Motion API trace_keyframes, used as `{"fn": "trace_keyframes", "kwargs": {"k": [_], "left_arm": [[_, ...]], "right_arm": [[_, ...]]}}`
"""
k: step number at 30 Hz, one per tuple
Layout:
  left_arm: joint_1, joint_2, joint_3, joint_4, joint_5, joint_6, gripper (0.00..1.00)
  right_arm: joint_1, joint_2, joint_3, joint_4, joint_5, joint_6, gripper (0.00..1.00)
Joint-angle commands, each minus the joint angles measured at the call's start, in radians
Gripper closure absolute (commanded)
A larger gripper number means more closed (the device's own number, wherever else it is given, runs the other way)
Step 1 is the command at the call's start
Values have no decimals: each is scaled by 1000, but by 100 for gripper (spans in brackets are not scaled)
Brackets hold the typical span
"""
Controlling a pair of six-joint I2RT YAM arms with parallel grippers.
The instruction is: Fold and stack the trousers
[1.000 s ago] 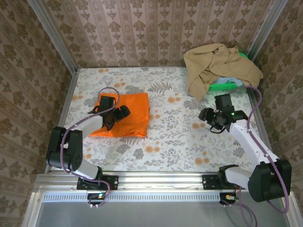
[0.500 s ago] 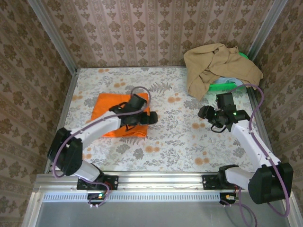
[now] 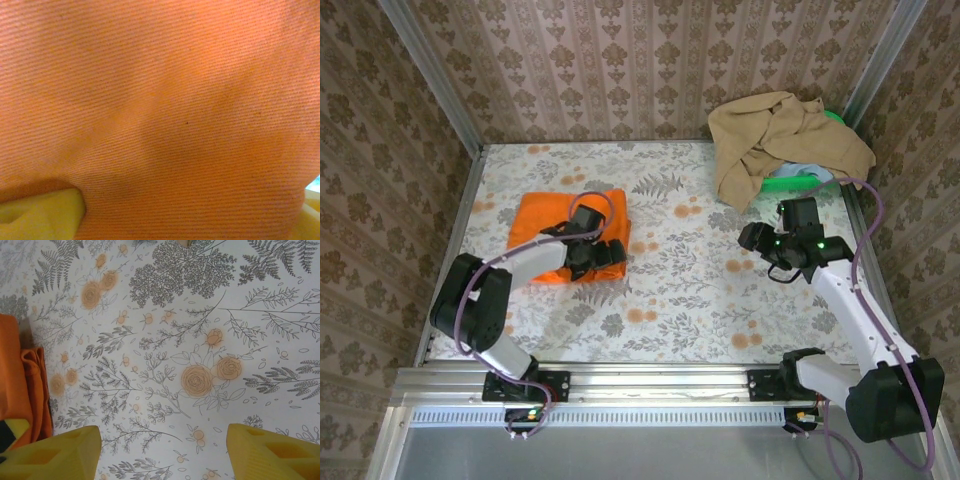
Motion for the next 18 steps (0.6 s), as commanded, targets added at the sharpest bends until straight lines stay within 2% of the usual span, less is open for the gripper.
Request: {"fn": "trace_keyframes", "kwargs": {"k": [1, 5, 9, 14, 18], "left_arm": [[143, 157, 0, -29, 29, 134, 12], [209, 227, 179, -147, 51, 261, 14], [236, 262, 364, -290, -15, 358, 13], [316, 231, 469, -396, -36, 447, 11], [312, 125, 466, -446, -37, 443, 7]], "right_arm": [[-4, -19, 7, -4, -4, -1, 31], [-11, -22, 19, -2, -11, 2, 31], [-23, -28, 28, 4, -26, 2, 31], [-37, -42, 42, -11, -35, -8, 31], [-42, -51, 51, -16, -38, -16, 31]]}}
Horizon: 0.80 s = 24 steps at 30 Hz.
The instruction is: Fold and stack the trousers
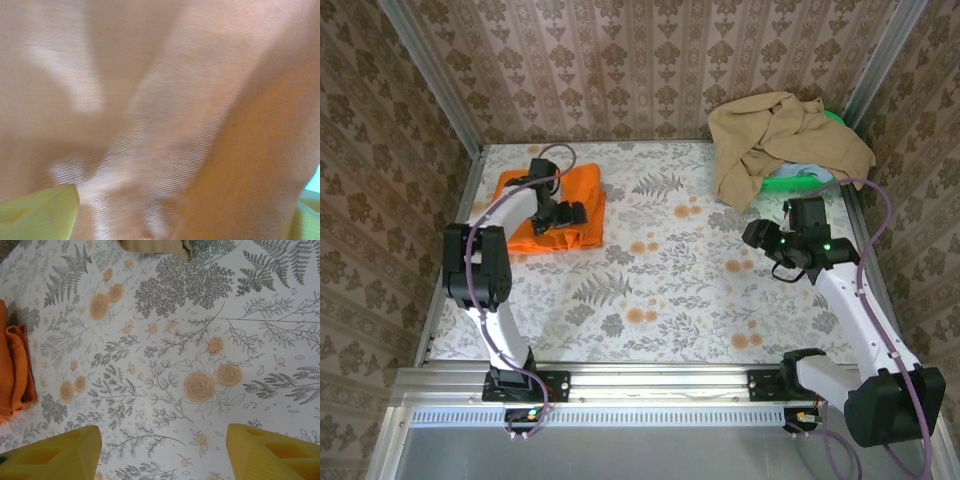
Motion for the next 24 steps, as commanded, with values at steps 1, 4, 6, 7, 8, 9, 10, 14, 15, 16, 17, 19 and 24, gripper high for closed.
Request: {"fn": "trace_keyframes", "kwargs": {"k": [1, 4, 6, 7, 8, 9, 10, 14, 15, 16, 17, 19, 24], "left_arm": [[-16, -139, -6, -129, -37, 36, 4], [-44, -293, -104, -145, -44, 2, 0], [-40, -387, -183, -160, -67, -28, 0], [-37, -417, -220, -164, -68, -35, 0], [-35, -441, -259, -169, -72, -49, 0], [-33, -457, -302, -163, -70, -67, 0], [-34, -466, -339, -145, -53, -76, 0], [-10, -441, -447, -37, -25, -122, 0], [5, -418, -453, -17, -18, -126, 0], [15, -394, -454, 3, -15, -124, 0], [24, -364, -446, 21, -13, -121, 1], [37, -300, -421, 48, -6, -110, 1], [103, -136, -324, 112, -47, -92, 4]], "right_arm": [[-5, -23, 36, -15, -18, -15, 31], [-7, -23, 25, -2, -27, -17, 30], [-8, -17, 18, 4, -33, -23, 30], [-10, -12, 17, 7, -35, -25, 30], [-11, -6, 16, 9, -37, -26, 30], [-11, 0, 15, 15, -41, -26, 31], [-11, 3, 15, 20, -46, -24, 30], [-10, 17, 18, 36, -64, -19, 31], [-10, 17, 15, 41, -65, -17, 31], [-10, 17, 13, 45, -67, -16, 31], [-10, 17, 10, 49, -67, -15, 30], [-10, 22, 7, 52, -66, -14, 30], [-10, 26, 3, 52, -63, -18, 30]]}}
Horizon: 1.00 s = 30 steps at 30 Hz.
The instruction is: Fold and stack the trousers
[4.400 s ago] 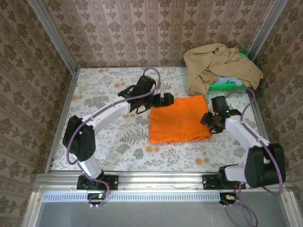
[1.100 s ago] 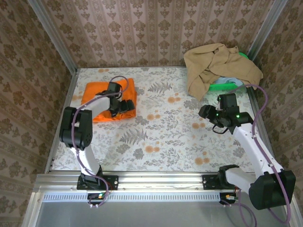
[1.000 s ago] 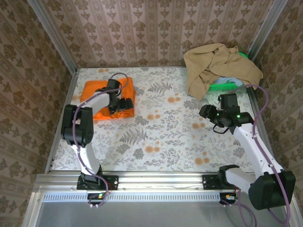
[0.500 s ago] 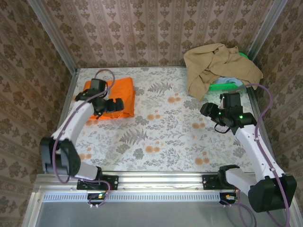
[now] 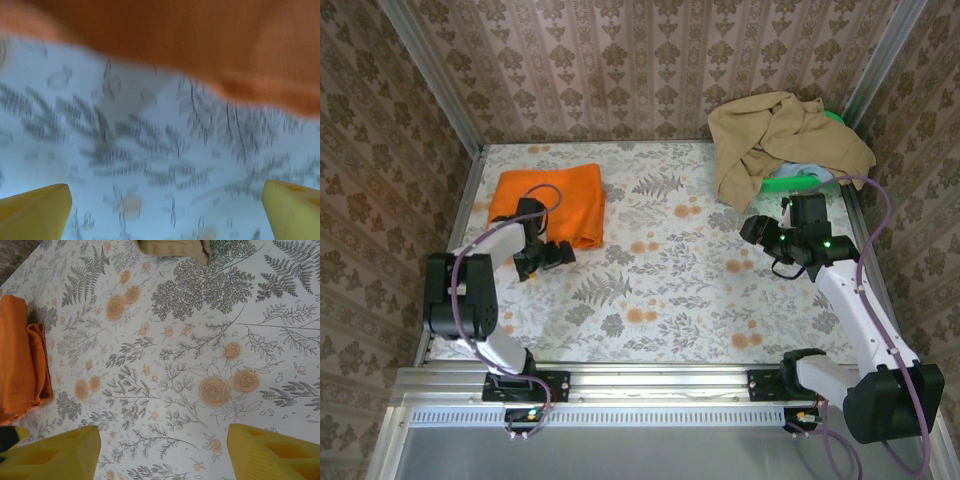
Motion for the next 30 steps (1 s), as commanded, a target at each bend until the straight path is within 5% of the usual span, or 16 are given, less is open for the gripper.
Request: {"fn": "trace_keyframes", "kwargs": {"k": [1, 16, 30], "left_arm": [[57, 91, 92, 73, -12, 2, 6], [192, 423, 502, 52, -13, -69, 9], [243, 668, 930, -135, 23, 77, 11]], "right_arm": [[-2, 5, -6, 23, -11, -10, 30], [-2, -4, -17, 9, 10, -16, 30], [-1, -54, -39, -4, 12, -16, 30]]}}
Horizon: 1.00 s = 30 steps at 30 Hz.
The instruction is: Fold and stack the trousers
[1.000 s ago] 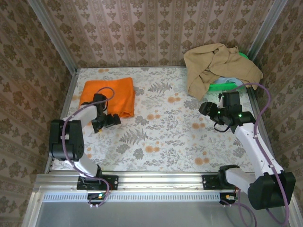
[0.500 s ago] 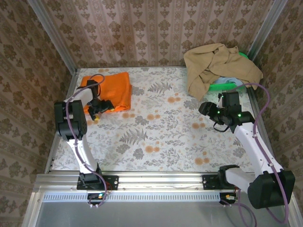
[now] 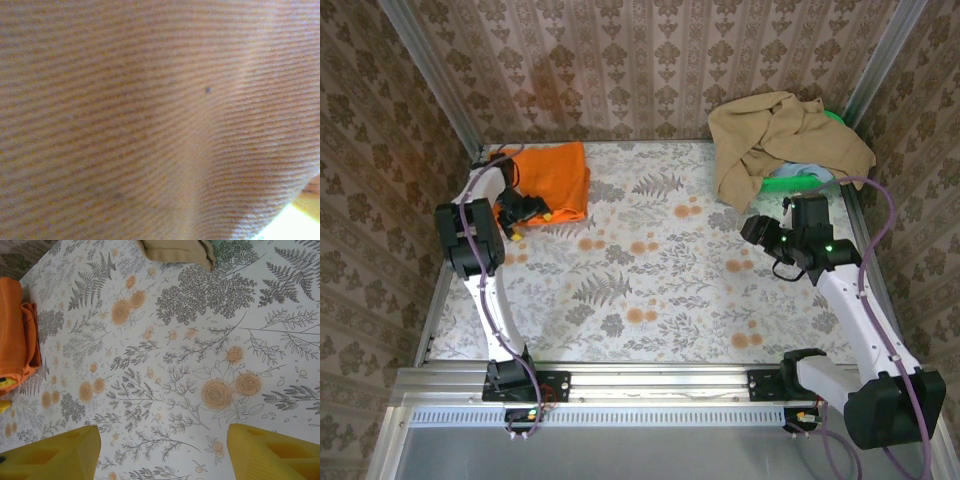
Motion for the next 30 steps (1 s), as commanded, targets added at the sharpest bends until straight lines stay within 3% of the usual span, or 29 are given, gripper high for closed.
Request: {"fn": "trace_keyframes", "kwargs": {"k": [1, 6, 11, 17, 23, 30], "left_arm": [[35, 80, 113, 204, -67, 89, 11], [33, 137, 251, 132, -60, 171, 12], [7, 192, 377, 16, -132, 264, 11], [5, 96, 240, 62, -129, 250, 10], [11, -161, -38, 115, -138, 184, 1], [-28, -695, -478, 205, -107, 97, 0]], "right_arm": [[-2, -25, -22, -23, 16, -17, 30], [-2, -30, -23, -28, 21, -22, 30], [-2, -24, -17, -22, 14, -21, 30], [-2, -24, -9, -20, 10, -18, 30], [-2, -13, 39, -44, 2, -27, 30], [6, -20, 100, -31, -44, -38, 27]]}}
